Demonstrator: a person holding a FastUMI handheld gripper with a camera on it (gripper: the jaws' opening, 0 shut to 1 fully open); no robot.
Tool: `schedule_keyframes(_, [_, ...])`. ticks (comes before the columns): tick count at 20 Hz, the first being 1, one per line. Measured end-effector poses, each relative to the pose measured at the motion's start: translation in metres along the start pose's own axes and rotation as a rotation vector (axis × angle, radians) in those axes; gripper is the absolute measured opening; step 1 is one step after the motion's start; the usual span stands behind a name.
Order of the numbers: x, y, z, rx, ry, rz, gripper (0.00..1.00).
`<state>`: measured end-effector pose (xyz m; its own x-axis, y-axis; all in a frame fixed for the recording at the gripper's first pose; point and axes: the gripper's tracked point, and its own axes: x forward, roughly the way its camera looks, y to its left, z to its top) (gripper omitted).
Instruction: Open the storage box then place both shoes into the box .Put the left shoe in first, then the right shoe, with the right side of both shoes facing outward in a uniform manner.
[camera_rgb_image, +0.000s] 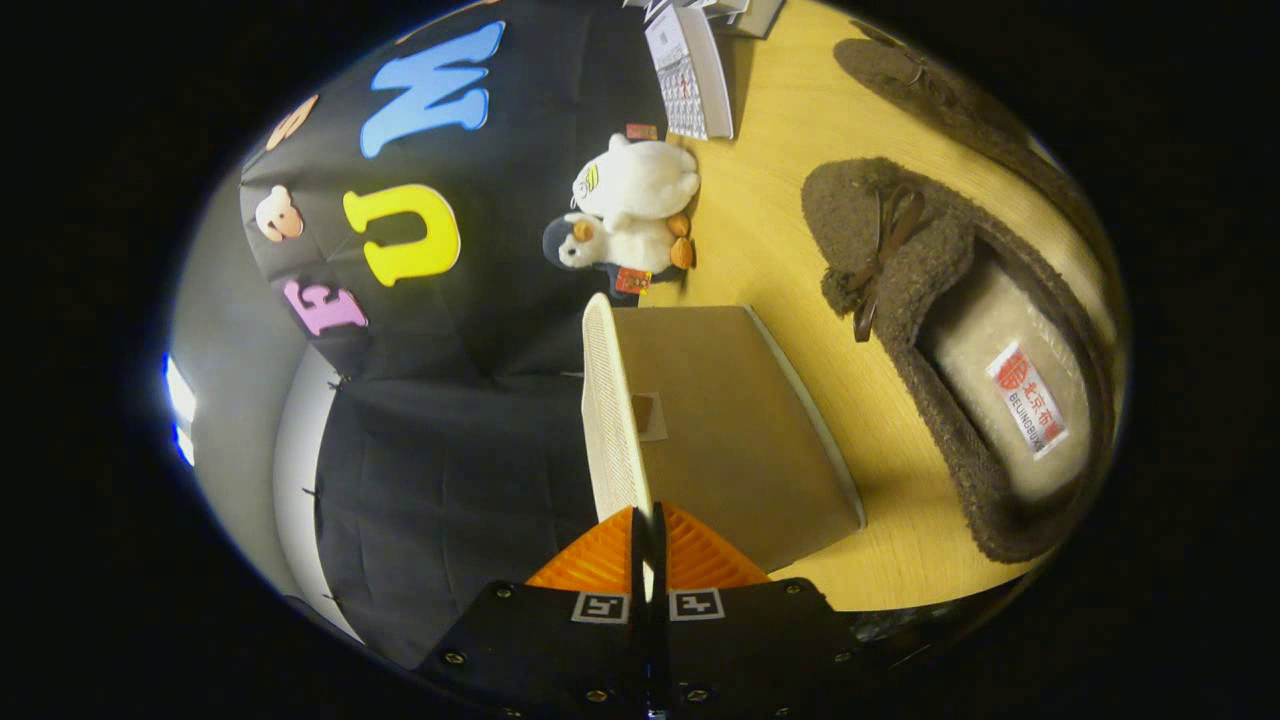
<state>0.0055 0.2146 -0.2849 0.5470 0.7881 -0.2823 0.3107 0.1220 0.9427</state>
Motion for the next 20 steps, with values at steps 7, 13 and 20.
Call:
schedule_keyframes(7, [-0.017,0.020,-0.023,-0.115,0.046,-0.008,0.00])
schedule_keyframes(13, [-0.018,0.077,-0.032,-0.243,0.056,0.031,0.00])
schedule_keyframes(20, [0.003,0.133,-0.051,-0.372,0.059,0.031,0.00])
